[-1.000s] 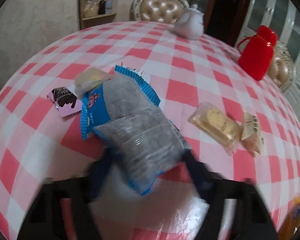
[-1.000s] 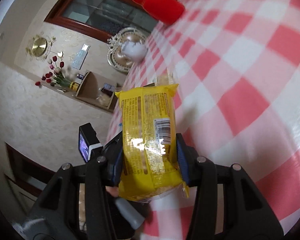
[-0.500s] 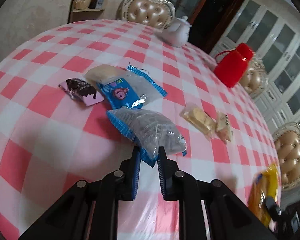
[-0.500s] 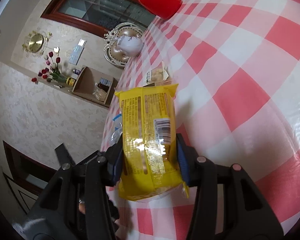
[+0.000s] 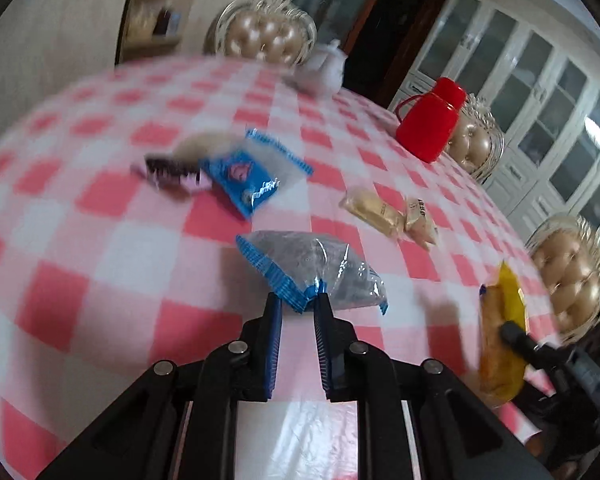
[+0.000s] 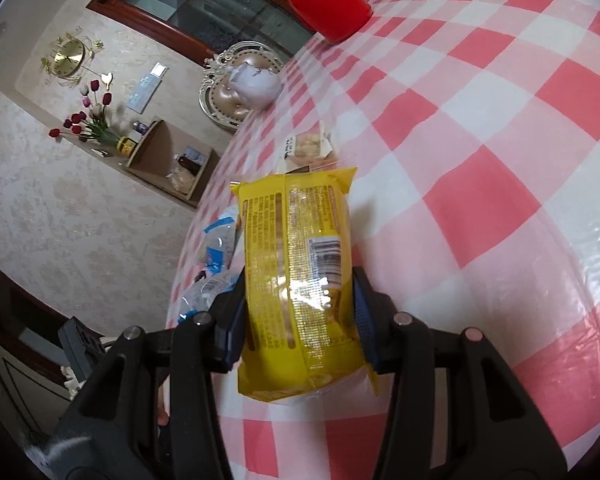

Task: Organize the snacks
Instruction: 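Grasp the grey packet with blue trim using the left tool, then carry both held packs over to the white box, then open both tools to drop the packs into the white box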

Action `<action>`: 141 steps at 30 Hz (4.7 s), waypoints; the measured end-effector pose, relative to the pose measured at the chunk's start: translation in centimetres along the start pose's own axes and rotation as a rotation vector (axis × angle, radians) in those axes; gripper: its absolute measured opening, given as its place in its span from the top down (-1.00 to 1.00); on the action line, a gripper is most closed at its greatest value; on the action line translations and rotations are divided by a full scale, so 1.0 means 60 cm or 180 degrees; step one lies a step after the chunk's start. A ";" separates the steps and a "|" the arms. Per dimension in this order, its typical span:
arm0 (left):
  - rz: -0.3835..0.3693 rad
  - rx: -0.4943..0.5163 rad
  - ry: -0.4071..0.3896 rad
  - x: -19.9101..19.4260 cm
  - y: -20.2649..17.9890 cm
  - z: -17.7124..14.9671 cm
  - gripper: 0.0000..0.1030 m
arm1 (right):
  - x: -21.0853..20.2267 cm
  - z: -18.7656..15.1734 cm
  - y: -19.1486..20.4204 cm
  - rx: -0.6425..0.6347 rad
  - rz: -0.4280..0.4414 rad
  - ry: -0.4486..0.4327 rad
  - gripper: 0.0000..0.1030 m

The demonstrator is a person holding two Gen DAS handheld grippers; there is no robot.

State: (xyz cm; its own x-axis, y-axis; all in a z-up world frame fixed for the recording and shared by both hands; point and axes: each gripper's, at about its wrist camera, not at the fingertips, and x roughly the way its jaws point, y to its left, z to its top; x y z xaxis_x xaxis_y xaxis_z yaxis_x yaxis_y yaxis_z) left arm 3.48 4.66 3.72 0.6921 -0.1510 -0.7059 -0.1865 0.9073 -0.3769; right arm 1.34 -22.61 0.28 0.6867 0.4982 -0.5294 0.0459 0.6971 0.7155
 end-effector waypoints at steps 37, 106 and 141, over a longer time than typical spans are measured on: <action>0.0406 0.0837 -0.0129 0.024 -0.043 0.000 0.45 | 0.018 -0.018 0.031 -0.0367 -0.0114 0.0088 0.02; -0.1222 0.1977 -0.0074 -0.205 -0.304 -0.355 -0.02 | -0.475 -0.266 -0.004 -0.0418 -0.1358 -0.1050 0.02; -0.2540 0.3120 0.0759 -0.226 -0.534 -0.545 -0.33 | -0.771 -0.271 -0.138 0.0475 -0.2688 -0.1845 -0.48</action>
State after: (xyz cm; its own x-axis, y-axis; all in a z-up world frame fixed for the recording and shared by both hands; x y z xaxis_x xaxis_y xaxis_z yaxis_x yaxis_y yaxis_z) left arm -22.75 -35.22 5.75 0.2143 -0.7568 -0.6176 0.8778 0.4265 -0.2180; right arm -42.61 -43.03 11.42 0.6311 -0.4757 -0.6127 0.7373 0.6135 0.2830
